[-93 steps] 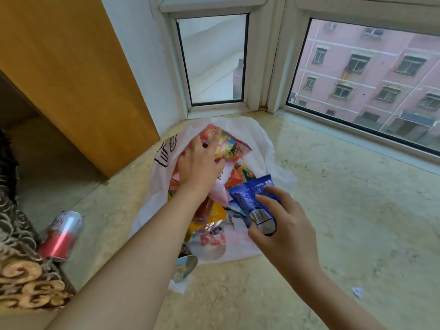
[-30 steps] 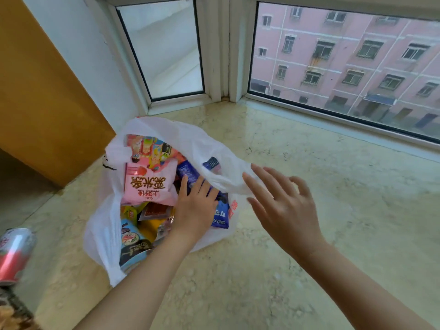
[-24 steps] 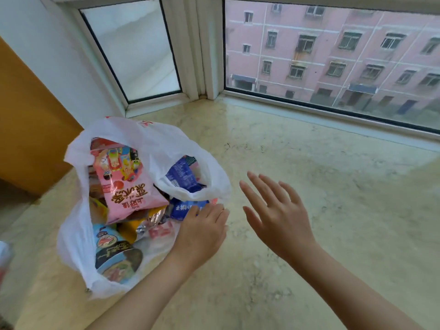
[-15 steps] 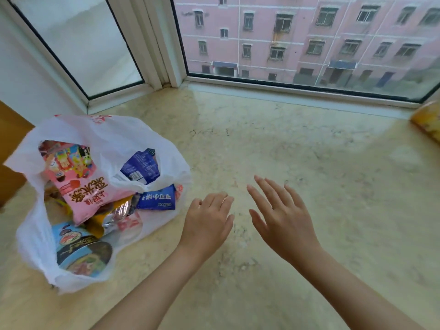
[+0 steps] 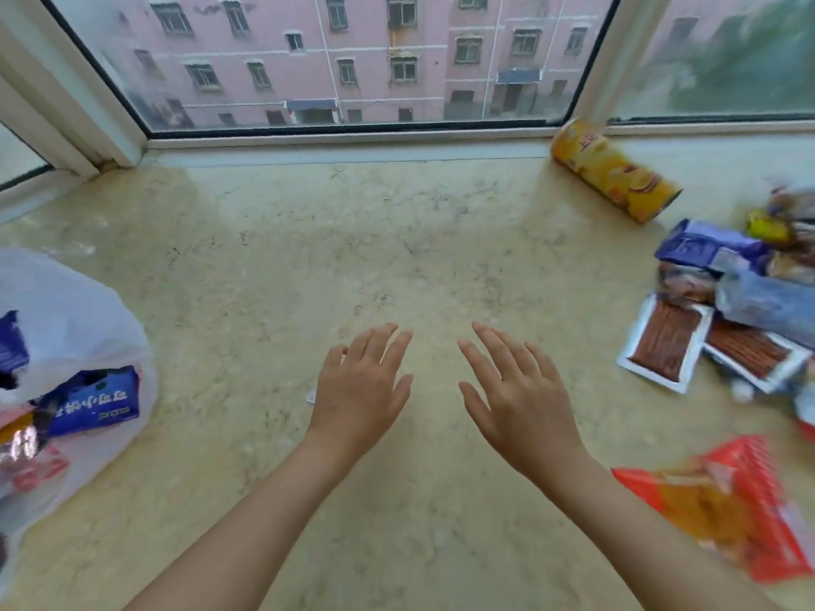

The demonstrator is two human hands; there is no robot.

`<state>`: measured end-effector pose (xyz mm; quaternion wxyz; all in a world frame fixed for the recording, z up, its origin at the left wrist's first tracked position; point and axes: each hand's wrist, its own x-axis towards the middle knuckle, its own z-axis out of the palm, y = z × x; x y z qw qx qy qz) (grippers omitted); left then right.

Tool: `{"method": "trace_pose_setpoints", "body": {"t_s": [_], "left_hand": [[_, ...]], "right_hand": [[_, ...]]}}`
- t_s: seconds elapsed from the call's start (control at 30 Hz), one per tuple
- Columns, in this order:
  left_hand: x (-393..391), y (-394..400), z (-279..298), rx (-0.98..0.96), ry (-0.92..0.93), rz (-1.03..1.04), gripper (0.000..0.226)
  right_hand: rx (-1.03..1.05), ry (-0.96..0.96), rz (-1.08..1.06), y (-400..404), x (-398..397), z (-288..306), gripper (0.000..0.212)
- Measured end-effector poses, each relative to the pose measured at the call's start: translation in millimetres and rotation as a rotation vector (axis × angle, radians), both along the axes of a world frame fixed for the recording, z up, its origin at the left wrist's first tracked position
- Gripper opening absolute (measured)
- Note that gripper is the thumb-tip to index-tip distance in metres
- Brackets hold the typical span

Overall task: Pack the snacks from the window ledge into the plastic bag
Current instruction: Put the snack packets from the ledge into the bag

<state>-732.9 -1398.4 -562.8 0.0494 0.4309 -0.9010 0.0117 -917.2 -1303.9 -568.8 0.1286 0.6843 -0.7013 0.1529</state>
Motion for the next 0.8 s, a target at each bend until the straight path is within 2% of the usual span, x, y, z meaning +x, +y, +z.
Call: {"method": "trace_pose_setpoints", "body": {"t_s": [0.57, 0.8], "left_hand": [[-206.7, 68.5, -15.4, 0.036, 0.044, -0.235, 0.058], [-286.3, 85.2, -29.1, 0.118, 0.113, -0.221, 0.056]], "right_hand": [[0.083, -0.035, -0.232, 102.0, -168.0, -9.2, 0.046], [0.136, -0.047, -0.295, 126.8, -211.0, -22.7, 0.047]]}}
